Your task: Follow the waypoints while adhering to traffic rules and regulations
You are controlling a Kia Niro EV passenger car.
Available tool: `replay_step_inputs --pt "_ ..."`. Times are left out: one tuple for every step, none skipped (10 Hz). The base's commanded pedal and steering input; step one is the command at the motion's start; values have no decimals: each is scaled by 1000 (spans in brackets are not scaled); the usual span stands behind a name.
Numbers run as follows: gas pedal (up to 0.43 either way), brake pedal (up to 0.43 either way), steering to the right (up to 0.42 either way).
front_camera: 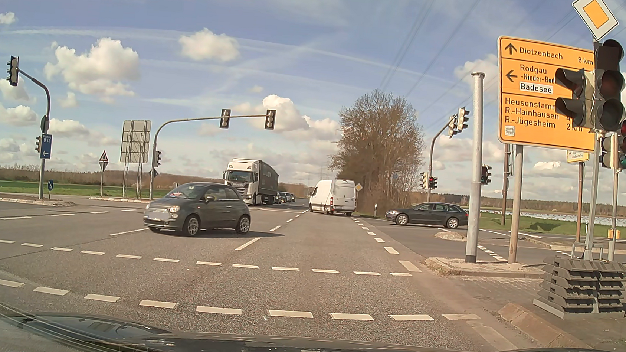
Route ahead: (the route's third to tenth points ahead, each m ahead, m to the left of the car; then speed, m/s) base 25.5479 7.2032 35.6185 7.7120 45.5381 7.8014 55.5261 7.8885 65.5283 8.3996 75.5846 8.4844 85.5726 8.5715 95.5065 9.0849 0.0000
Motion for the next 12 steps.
replay_step_inputs --pt "0 323 -4" --pt "0 323 -4" --pt "0 323 -4" --pt "0 323 -4" --pt "0 323 -4" --pt "0 323 -4" --pt "0 323 -4" --pt "0 323 -4" --pt "0 323 -4" --pt "0 323 -4" --pt "0 323 -4" --pt "0 323 -4"
